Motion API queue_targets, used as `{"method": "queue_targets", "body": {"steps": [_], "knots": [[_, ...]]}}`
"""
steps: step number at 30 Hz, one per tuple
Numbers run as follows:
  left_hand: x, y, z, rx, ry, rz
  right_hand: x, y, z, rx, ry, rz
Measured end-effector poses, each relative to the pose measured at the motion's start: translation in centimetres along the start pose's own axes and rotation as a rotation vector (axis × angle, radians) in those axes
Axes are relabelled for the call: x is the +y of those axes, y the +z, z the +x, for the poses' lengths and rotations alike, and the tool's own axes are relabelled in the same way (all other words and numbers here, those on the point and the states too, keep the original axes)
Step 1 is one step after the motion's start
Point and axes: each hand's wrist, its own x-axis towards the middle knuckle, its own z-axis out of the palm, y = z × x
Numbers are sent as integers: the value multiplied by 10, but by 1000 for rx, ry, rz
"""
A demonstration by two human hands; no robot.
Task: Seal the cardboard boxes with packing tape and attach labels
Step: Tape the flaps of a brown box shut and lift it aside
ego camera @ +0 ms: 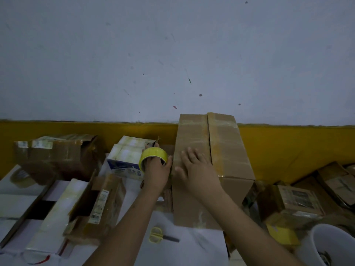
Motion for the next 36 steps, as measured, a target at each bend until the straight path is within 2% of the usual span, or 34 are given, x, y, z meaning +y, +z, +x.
{"method": "queue_targets", "body": {"steps": [4, 9, 11, 13, 15, 16, 17, 19, 20, 23, 24, 25, 30, 36], "knots": [[-28, 12, 3, -111, -89, -96, 13, 16, 0, -11, -107, -30], [-4, -11, -24, -260, -199, -294, 18, 10, -1, -39, -117, -88], [-3, -20, -35, -274, -186, -327, 10, 15, -4, 80, -95, -48], [-11, -26, -43, -240, -121, -369, -1, 27, -11, 336, -160, 17], [-24, -34, -50, -148, -96, -414, -13, 49, -22, 646, -383, 121], [-31, -38, -53, -90, -86, -428, -18, 63, -31, 728, -497, 169], [-39, -41, -57, -45, -82, -421, -24, 76, -40, 740, -566, 214], [-57, -46, -62, 14, -93, -404, -34, 111, -51, 640, -534, 261], [-66, -46, -64, 41, -105, -392, -39, 129, -54, 542, -436, 272], [-93, -42, -66, 84, -107, -285, -47, 186, -49, -32, -27, 392], [-104, -40, -66, 69, -108, -242, -46, 208, -46, -195, 40, 391], [-116, -39, -67, 44, -119, -200, -46, 229, -42, -292, 62, 389], [-175, -40, -72, -61, -186, -1, -65, 287, -21, -469, 174, 503], [-207, -36, -59, -127, -166, 98, -83, 330, 1, -554, 102, 354]]}}
